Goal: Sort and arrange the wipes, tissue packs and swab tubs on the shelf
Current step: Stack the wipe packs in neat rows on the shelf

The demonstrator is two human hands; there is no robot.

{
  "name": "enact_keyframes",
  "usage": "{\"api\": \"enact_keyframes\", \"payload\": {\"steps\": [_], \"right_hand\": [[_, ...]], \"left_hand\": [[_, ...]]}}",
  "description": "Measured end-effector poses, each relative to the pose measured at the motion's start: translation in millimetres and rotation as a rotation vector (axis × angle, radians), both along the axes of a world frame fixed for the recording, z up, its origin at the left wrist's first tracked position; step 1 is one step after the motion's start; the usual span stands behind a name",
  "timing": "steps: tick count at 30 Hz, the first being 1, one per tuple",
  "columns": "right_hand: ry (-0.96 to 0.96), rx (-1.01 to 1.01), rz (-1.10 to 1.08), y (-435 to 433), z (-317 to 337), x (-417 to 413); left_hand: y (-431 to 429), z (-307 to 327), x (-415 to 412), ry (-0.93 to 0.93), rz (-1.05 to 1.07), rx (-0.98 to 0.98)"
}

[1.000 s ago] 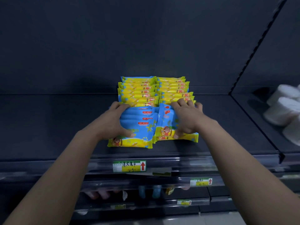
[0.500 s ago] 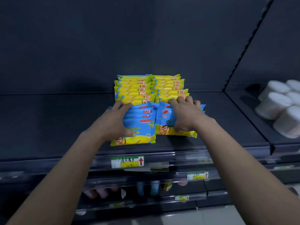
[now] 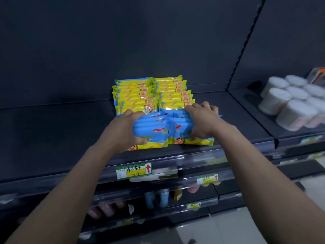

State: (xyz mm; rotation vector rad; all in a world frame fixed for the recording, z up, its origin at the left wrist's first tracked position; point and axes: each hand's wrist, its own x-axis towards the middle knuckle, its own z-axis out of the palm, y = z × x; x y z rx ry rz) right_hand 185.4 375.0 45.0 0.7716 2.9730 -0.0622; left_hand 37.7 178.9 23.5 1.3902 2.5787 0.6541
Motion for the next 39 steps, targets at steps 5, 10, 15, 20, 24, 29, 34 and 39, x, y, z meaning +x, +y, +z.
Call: {"api": "enact_keyframes", "payload": {"steps": [5, 10, 15, 20, 24, 29, 34, 39], "right_hand": [[-0.03, -0.006, -0.052, 31, 4, 21], [-0.055, 0.069, -0.1, 90, 4, 46], [-0.059, 0.068, -0.101, 157, 5, 59], [-0.095, 0.008, -0.061, 210, 11, 51], [-0.094, -0.027, -0.004, 238, 8, 32], [-0.067, -0.157, 0.059, 268, 13, 19], [0.046, -0.391, 0.061, 292, 17, 17], [0.186, -0.418, 0.034, 312, 12, 9]], "left_hand": [[28, -1, 21, -0.038, -0.069, 0.065], [89, -2, 50, -0.033, -0.106, 0.063], [153, 1, 74, -0.047, -0.062, 0.044], [190, 3, 84, -0.151, -0.05, 0.023], [215, 8, 87, -0.224, -0.021, -0.017], [253, 11, 90, -0.24, -0.004, -0.053], [291, 3, 92, -0.199, -0.021, -0.035], [319, -2, 83, -0.049, -0.022, -0.013]]}}
